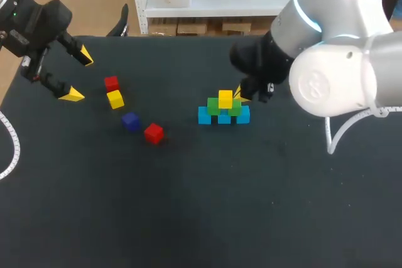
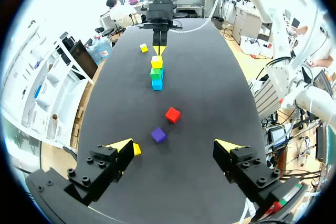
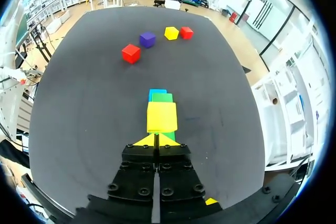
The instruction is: Place the blue cubes, place green cubes on the blue cubes, place the yellow cubes on the green cubes, then place the red cubes on the yellow cubes, and place purple cube on the red cubes.
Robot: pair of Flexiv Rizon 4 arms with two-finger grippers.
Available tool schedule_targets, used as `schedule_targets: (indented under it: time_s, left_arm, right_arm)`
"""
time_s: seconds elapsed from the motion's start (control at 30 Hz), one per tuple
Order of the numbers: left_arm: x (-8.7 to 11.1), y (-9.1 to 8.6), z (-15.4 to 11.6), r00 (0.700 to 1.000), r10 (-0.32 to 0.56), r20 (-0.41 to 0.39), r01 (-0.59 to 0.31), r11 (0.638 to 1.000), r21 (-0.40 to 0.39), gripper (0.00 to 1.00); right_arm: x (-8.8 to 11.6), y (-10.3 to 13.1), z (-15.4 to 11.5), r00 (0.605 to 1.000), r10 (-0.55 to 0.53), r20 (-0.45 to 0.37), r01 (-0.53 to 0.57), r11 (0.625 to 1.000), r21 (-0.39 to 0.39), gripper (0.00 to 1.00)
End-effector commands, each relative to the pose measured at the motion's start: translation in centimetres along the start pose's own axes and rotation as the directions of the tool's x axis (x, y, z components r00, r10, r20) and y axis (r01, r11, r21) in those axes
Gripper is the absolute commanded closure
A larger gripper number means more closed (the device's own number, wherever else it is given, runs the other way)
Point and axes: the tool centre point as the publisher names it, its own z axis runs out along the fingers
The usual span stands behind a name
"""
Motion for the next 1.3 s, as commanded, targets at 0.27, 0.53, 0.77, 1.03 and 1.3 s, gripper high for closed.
schedule_targets:
  time_s: [0.27,0.53,0.77,1.03,1.3]
  left_arm:
    - [0.1,0.0,0.0,1.0,0.003,0.002,-0.003,1.0,0.0,0.0]
    - [0.1,0.0,0.0,1.0,0.003,0.002,-0.003,1.0,0.0,0.0]
    - [0.1,0.0,0.0,1.0,0.003,0.002,-0.003,1.0,0.0,0.0]
    - [0.1,0.0,0.0,1.0,0.003,0.002,-0.003,1.0,0.0,0.0]
    - [0.1,0.0,0.0,1.0,0.003,0.002,-0.003,1.0,0.0,0.0]
  right_arm:
    - [-0.2,-0.5,0.2,1.0,0.001,0.001,-0.001,1.0,-0.012,1.0]
    - [-0.2,-0.5,0.3,1.0,0.002,-0.001,-0.002,1.0,-0.013,1.0]
    - [-0.1,-0.6,0.3,1.0,0.003,-0.007,-0.003,1.0,-0.014,1.0]
    - [1.3,-1.4,-0.9,1.0,-0.02,0.012,0.02,1.0,0.014,0.89]
    - [2.6,-2.6,-3.3,0.981,-0.187,0.061,0.188,0.982,-0.013,0.0]
